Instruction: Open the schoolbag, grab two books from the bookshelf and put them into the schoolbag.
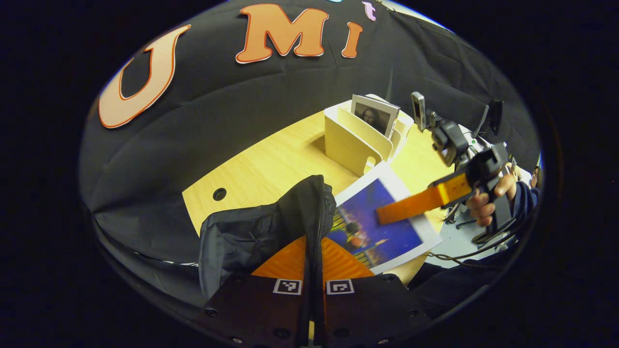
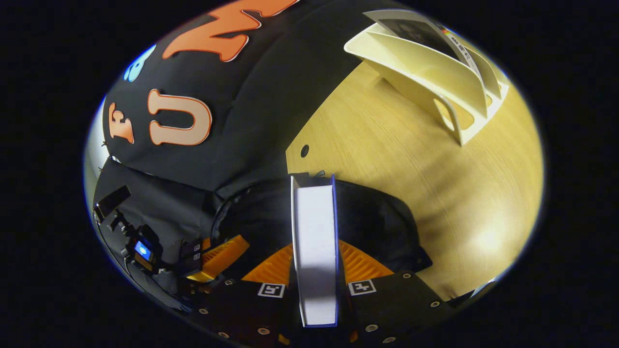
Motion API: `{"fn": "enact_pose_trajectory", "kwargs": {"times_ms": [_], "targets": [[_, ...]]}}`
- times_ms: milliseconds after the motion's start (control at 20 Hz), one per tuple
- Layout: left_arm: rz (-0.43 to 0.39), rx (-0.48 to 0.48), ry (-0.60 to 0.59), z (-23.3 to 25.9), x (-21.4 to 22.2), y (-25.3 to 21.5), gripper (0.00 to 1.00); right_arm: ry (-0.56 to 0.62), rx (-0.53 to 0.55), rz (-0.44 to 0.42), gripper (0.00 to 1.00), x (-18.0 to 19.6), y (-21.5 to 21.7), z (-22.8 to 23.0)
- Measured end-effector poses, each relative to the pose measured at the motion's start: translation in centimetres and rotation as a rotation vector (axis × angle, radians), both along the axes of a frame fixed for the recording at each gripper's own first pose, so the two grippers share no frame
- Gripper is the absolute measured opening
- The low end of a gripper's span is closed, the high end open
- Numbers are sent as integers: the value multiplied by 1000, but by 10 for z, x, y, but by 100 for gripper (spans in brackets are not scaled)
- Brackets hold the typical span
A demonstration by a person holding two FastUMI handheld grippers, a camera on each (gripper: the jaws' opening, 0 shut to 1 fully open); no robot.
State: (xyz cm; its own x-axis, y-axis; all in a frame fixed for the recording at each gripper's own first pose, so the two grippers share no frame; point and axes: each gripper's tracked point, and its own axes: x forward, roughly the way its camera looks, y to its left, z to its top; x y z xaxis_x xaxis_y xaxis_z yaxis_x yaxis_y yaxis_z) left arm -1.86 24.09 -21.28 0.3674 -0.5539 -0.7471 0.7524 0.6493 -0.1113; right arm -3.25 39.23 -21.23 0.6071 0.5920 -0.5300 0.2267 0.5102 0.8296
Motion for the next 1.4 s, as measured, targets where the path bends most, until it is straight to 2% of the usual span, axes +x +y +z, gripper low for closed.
{"fn": "enact_pose_trajectory", "kwargs": {"times_ms": [150, 300, 350, 400, 550, 700, 800, 850, 1100, 1150, 1200, 1250, 1350, 1400], "targets": [[7, -29, -3, 4, -4, -7, 5, -4, 29, -14, 33, 10, 19, -16], [57, -58, 33, 1, -6, -11, 5, -26, 20, -56, 33, 27, 29, -31], [68, -59, 45, -2, -5, -13, 0, -30, 23, -73, 33, 33, 28, -34], [69, -55, 48, -4, -8, -12, 4, -30, 29, -86, 33, 37, 30, -40], [88, -54, 51, -4, -8, -18, 4, -21, 46, -113, 33, 38, 26, -43], [136, -69, 67, -10, 0, -17, 4, -61, 30, -221, 33, 38, 1, -35], [156, -89, 87, -8, -5, -23, 4, -81, 75, -301, 32, 42, -15, -32], [160, -92, 88, -8, -5, -25, 4, -87, 90, -308, 31, 43, -15, -34], [135, -75, 105, -15, -10, -40, 4, -98, 111, -312, 31, 49, 12, -43], [132, -66, 101, -15, -9, -41, 4, -99, 97, -301, 19, 50, 18, -47], [130, -60, 102, -17, -8, -41, 4, -95, 95, -290, 31, 48, 22, -48], [129, -58, 107, -17, -9, -42, 4, -72, 86, -275, 33, 48, 25, -52], [143, -50, 115, -19, -5, -39, 4, 19, 28, -178, 37, 29, 36, -69], [150, -48, 117, -20, -4, -38, 4, 78, -12, -102, 46, 18, 39, -79]]}}
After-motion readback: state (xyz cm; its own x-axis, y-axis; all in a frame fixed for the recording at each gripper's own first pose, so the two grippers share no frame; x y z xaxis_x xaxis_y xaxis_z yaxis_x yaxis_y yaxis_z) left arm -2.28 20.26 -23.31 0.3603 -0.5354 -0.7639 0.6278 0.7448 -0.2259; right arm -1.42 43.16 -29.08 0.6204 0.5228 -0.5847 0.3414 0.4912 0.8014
